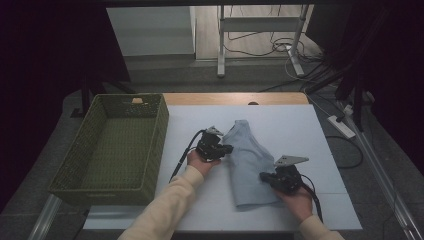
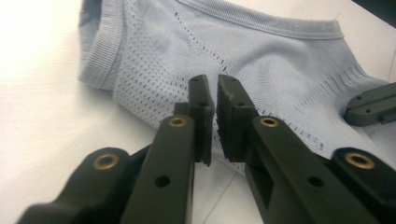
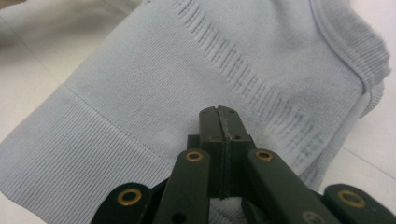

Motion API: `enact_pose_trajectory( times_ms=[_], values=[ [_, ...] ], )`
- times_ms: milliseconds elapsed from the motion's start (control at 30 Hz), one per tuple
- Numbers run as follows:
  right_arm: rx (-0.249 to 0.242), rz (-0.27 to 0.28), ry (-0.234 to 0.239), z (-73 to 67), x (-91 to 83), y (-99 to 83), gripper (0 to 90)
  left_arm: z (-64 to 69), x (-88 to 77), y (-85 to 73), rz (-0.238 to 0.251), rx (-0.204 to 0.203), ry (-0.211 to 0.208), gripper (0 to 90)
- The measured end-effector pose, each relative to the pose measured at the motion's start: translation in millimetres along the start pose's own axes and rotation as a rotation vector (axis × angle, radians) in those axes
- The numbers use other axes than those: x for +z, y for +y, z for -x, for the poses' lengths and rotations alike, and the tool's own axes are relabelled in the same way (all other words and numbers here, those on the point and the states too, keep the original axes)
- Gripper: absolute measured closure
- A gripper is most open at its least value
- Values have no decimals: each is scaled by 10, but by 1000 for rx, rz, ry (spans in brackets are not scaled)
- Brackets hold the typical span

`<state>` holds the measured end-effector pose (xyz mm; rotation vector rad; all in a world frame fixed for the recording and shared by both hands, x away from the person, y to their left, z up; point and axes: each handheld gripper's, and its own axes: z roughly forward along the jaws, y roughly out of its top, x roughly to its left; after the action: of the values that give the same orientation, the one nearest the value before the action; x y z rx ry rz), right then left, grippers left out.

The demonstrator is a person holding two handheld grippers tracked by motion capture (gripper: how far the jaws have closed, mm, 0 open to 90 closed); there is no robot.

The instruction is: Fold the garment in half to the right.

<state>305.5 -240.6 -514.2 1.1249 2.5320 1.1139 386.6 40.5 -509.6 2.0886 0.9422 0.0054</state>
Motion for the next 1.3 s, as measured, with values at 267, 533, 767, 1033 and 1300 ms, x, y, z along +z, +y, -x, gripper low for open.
enact_pose_trajectory(
  times_ms=[267, 533, 767, 1033, 1300],
  values=[
    [-50, 66, 20, -101, -89, 43, 644, 34, -295, -50, 27, 27, 80, 504],
    [-122, 85, 78, -332, -140, 79, 498, 23, -531, -150, 45, 27, 96, 430],
    [-206, 97, 180, -619, -150, 114, 491, -2, -615, -206, 42, 27, 101, 412],
    [-270, -27, 243, -818, 30, 29, 423, 9, -628, -225, 42, 32, 101, 409],
    [-286, -108, 211, -773, 182, -27, 361, -2, -622, -235, 41, 27, 100, 409]
  ],
)
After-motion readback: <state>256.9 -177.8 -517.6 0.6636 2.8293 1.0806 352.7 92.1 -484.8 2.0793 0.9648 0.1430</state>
